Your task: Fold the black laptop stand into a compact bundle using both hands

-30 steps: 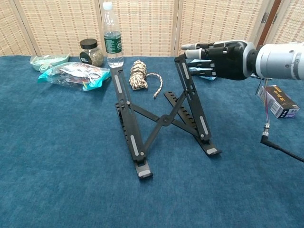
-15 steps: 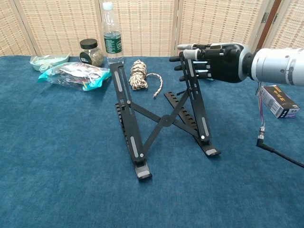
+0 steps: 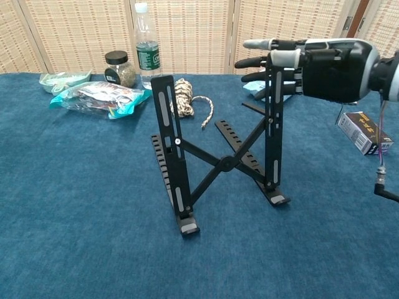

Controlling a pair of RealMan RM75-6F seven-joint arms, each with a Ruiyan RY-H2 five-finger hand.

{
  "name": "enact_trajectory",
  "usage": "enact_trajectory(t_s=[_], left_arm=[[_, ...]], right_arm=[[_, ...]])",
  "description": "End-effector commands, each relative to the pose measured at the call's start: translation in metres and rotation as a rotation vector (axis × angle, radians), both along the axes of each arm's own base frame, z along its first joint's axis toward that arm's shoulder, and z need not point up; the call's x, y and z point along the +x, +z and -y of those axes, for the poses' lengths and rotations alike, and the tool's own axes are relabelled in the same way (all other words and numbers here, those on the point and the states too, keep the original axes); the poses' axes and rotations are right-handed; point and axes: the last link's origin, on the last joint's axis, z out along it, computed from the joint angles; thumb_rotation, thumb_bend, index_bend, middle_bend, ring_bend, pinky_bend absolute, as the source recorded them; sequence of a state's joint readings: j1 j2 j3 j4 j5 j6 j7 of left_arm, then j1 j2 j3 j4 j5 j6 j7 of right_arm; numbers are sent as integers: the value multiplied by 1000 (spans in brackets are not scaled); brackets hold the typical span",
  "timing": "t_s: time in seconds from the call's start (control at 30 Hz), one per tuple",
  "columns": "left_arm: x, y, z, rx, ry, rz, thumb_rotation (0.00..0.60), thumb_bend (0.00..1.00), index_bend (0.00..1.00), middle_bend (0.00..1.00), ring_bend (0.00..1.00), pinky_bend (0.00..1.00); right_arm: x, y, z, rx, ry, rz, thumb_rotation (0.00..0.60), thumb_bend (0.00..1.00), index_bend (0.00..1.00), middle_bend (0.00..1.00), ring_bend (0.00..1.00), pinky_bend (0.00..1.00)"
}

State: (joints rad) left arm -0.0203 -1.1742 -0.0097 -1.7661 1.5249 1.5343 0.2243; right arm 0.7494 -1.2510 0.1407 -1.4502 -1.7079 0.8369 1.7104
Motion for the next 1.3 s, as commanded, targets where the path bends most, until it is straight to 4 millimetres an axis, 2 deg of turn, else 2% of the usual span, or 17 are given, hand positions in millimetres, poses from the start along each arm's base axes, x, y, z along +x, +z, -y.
enact_trajectory(t_s=[0.03,0.5,0.83,0.93,1.1,1.3], left_arm=[[0,0,0,-1,0,0,600,550,37,0,0,0],[-1,-3,1,-14,4,-1,600,549,37,0,0,0],[-2,-2,2,-11,6,3,600,550,37,0,0,0],[-2,-3,2,-10,6,4,600,549,37,0,0,0],[-2,-3,2,-10,6,4,600,549,37,0,0,0],[-3,-2,3,-8,10,4,600,549,37,0,0,0]], right_arm=[[-6,5,-15,27,22,0,600,319,97,288,220,391],[-11,16,-51,77,59,28,600,319,97,288,220,391],[-11,20,-52,56,62,10,600,315,97,277,231,402],[-12,18,-49,44,58,-17,600,264,97,270,223,367],[-14,11,-45,48,49,-52,600,118,97,260,204,303],[-15,1,-45,70,39,-59,600,59,97,260,203,281]])
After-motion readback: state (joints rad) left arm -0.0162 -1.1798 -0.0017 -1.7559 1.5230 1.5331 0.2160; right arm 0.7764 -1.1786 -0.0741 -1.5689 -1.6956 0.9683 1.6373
